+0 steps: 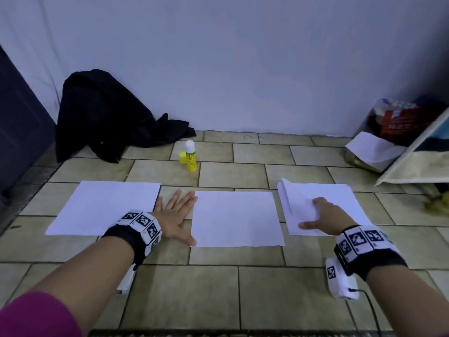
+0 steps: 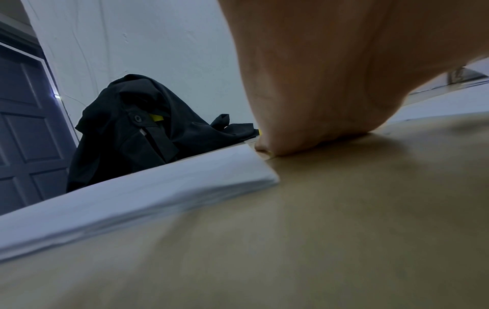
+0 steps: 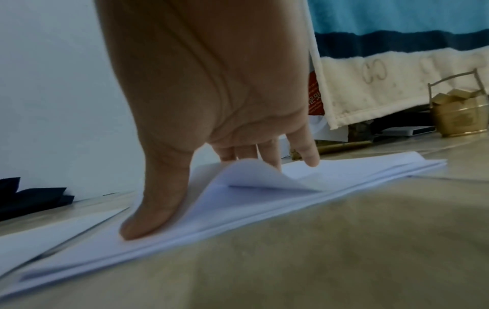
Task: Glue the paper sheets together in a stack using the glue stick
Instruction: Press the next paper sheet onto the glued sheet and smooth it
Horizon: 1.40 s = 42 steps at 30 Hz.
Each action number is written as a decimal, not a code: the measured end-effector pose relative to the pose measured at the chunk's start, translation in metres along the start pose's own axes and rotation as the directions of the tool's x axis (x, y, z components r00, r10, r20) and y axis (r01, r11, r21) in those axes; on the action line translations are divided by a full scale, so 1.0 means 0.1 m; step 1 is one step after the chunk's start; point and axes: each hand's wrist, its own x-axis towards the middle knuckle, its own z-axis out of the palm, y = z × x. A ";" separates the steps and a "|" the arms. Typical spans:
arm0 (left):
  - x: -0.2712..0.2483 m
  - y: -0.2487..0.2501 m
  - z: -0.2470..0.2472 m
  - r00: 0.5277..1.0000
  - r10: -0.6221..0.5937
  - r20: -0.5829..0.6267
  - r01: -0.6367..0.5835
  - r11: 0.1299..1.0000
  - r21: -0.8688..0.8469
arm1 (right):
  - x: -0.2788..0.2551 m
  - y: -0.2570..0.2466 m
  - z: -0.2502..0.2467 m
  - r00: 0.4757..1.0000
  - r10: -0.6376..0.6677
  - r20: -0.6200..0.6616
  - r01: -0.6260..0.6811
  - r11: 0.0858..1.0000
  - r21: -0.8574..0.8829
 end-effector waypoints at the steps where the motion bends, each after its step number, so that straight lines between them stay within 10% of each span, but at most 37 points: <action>1: 0.00 0.00 0.00 1.000 -0.002 0.000 0.002 1.000 0.003 | -0.02 -0.01 -0.04 1.000 0.005 -0.010 -0.005 1.000 0.008; 4: 0.01 0.00 0.01 1.000 -0.004 -0.009 0.005 1.000 0.017 | -0.12 -0.04 -0.15 0.949 0.011 -0.314 0.022 0.995 0.101; 8: 0.02 -0.02 0.01 1.000 -0.001 -0.011 0.001 1.000 0.003 | -0.43 -0.30 -0.34 0.715 0.023 -0.699 0.149 0.971 0.184; 15: 0.02 0.00 0.02 1.000 -0.004 -0.013 0.004 1.000 0.006 | -0.83 -1.37 0.10 0.918 -0.307 -0.251 0.284 0.951 -0.125; 42: 0.04 -0.02 0.00 1.000 0.004 0.006 -0.004 1.000 0.014 | -0.87 -1.87 0.49 0.931 -0.363 -0.048 0.359 0.931 -0.064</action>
